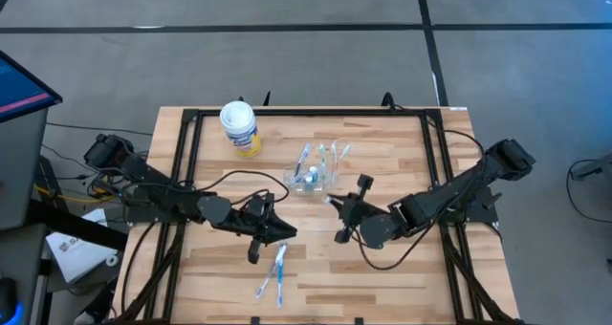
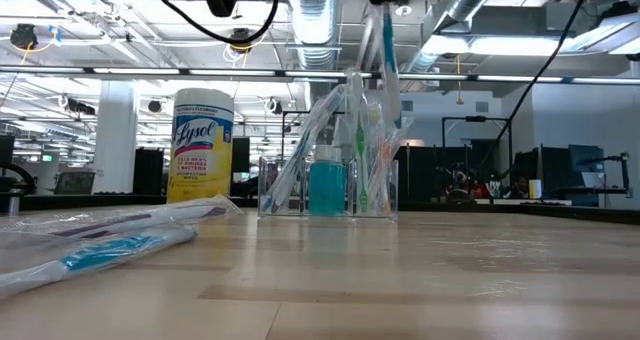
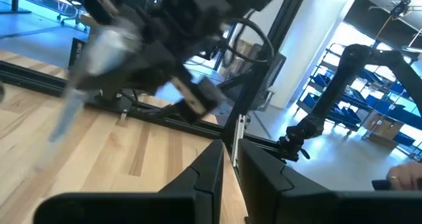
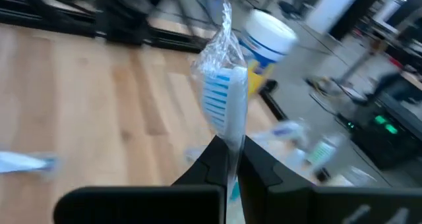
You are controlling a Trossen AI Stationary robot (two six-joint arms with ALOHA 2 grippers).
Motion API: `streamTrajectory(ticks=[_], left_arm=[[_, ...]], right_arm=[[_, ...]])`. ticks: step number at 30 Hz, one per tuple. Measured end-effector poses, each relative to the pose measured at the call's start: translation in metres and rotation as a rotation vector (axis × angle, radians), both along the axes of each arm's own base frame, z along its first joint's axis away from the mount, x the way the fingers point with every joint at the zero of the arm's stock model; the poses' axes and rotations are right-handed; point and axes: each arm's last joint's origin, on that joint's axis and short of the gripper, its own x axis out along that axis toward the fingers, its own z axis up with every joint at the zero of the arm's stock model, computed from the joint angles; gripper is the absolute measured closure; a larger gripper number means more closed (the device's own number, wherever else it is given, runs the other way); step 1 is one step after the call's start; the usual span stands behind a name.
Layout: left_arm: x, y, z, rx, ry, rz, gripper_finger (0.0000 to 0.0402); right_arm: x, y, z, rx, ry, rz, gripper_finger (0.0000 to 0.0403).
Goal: Pick & Place toothbrushing station
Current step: Put the left blue toothbrush into the transparent organizer
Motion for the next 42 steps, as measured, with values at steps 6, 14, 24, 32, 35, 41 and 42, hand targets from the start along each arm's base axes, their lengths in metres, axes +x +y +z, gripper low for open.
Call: streamTrajectory(ticks=[6, 14, 24, 32, 35, 41, 42], left_arm=[[-0.002, -0.005, 0.0, 0.039, -0.006, -0.02, 0.0359], [-0.003, -0.007, 0.0, 0.052, -0.009, -0.027, 0.0359], [-0.003, -0.007, 0.0, 0.056, -0.009, -0.027, 0.0359], [-0.003, -0.007, 0.0, 0.081, -0.014, -0.026, 0.0358], [-0.003, -0.007, 0.0, 0.082, -0.014, -0.026, 0.0358], [-0.003, -0.007, 0.0, 0.084, -0.014, -0.024, 0.036], [-0.003, -0.007, 0.0, 0.084, -0.014, -0.025, 0.0359]], right_arm=[[0.0, -0.015, 0.0, 0.006, 0.012, -0.073, 0.0398], [0.007, -0.035, -0.001, 0.005, 0.031, -0.121, 0.0398], [-0.023, -0.065, 0.009, 0.103, -0.101, -0.11, 0.0398], [-0.059, -0.085, -0.013, 0.186, -0.316, -0.054, 0.0398], [-0.061, -0.088, -0.019, 0.196, -0.321, -0.044, 0.0398], [-0.051, -0.097, -0.032, 0.192, -0.289, -0.073, 0.0398], [-0.049, -0.098, -0.032, 0.194, -0.298, -0.075, 0.0398]])
